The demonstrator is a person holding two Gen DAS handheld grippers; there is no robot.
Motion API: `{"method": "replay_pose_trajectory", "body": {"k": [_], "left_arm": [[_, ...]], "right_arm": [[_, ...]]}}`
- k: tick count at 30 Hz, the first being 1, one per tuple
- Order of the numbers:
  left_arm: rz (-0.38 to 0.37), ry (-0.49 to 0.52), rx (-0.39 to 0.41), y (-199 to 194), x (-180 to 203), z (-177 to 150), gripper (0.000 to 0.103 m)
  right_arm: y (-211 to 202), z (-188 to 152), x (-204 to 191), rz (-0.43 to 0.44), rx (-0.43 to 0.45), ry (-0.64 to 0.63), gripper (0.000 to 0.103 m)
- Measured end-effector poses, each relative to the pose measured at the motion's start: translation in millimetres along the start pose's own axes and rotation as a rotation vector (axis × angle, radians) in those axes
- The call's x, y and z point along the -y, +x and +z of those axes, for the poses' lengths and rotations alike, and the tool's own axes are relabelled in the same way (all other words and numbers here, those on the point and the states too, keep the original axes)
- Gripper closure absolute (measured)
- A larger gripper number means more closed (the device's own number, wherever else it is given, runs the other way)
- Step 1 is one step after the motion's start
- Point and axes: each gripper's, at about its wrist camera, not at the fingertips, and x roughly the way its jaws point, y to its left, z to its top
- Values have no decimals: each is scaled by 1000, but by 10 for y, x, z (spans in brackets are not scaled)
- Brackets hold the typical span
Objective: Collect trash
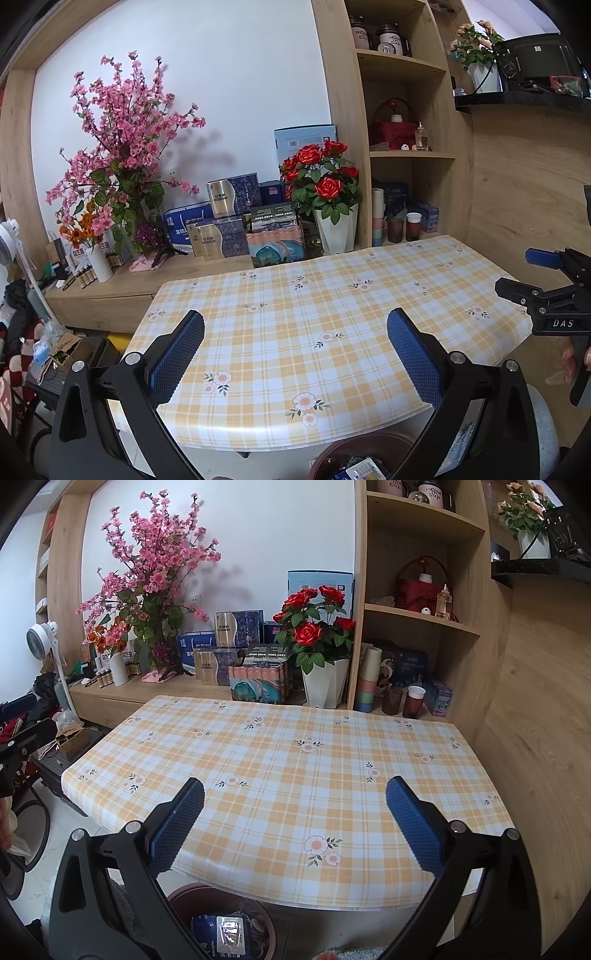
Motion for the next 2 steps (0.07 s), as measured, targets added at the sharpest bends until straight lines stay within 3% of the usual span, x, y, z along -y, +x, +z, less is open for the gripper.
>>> {"method": "replay_pose_trajectory", "body": {"k": [2], "left_arm": [[2, -1, -2, 12, -16, -2, 6]], "right_arm": [[1, 0, 1, 1, -1, 0, 6]]}}
